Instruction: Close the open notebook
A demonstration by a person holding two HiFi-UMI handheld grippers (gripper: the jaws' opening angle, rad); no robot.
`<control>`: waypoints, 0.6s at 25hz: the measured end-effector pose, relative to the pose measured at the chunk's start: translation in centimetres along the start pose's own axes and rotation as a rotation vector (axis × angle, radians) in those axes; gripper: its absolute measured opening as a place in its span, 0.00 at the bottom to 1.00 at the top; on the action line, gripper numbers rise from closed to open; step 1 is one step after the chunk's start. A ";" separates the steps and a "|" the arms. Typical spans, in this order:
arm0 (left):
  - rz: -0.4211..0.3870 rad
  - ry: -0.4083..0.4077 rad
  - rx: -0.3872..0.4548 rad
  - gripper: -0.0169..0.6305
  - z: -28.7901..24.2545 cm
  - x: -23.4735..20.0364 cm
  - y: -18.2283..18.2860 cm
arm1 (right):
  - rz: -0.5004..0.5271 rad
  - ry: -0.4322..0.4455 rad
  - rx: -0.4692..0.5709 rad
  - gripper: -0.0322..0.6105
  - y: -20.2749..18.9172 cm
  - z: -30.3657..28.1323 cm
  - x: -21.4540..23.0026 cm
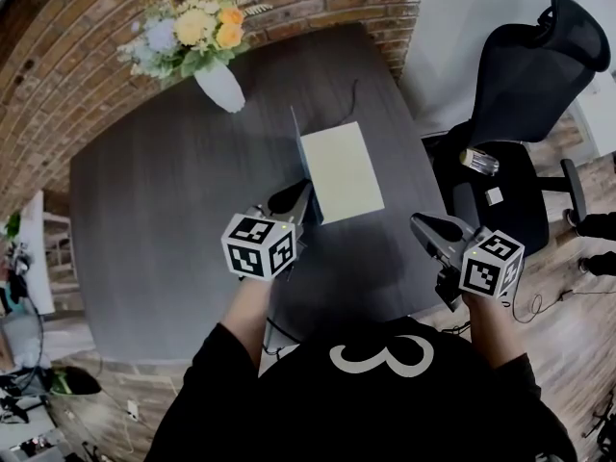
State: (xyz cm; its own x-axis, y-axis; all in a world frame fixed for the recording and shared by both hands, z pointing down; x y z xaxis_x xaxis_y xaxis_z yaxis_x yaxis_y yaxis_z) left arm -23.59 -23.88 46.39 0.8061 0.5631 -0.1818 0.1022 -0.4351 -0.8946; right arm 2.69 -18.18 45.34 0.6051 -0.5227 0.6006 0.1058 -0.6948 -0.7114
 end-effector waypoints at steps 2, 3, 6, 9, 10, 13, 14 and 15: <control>-0.018 0.002 -0.014 0.05 -0.9 0.4 -0.2 | 0.004 0.002 0.003 0.05 -0.1 0.0 0.1; -0.027 0.003 -0.023 0.05 -1.3 0.6 -0.4 | 0.004 0.001 0.003 0.05 -0.2 0.0 0.1; -0.052 0.003 -0.055 0.05 -2.5 1.0 -1.2 | 0.013 -0.020 0.000 0.05 -0.5 0.3 0.5; -0.064 -0.001 -0.088 0.05 -3.7 1.3 -1.9 | 0.034 -0.047 -0.002 0.05 -0.5 0.6 0.8; -0.066 -0.004 -0.099 0.05 -4.0 1.4 -2.2 | 0.039 -0.052 -0.001 0.05 -0.5 0.7 0.9; -0.065 -0.014 -0.129 0.05 -4.9 1.6 -2.8 | 0.039 -0.059 0.003 0.05 -0.6 0.9 1.0; -0.065 -0.016 -0.138 0.05 -5.1 1.7 -3.0 | 0.037 -0.060 0.004 0.05 -0.7 1.0 1.1; -0.065 -0.018 -0.146 0.05 -5.4 1.8 -3.2 | 0.034 -0.062 0.006 0.05 -0.7 1.1 1.1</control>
State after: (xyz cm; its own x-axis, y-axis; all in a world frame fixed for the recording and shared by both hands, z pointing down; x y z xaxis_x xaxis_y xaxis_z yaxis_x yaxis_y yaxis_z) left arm -19.30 -25.24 51.11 0.7846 0.6055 -0.1334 0.2389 -0.4938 -0.8361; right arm 4.16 -17.73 46.14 0.6559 -0.5140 0.5527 0.0893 -0.6743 -0.7331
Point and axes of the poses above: the fingertips, and each gripper's own axes: z backward along the fingers, x to its right, y out of its top, the point moved 6 cm from there along z, backward along the fingers, and after that the axes turned 5 degrees about -z, right-handed, at the moved point
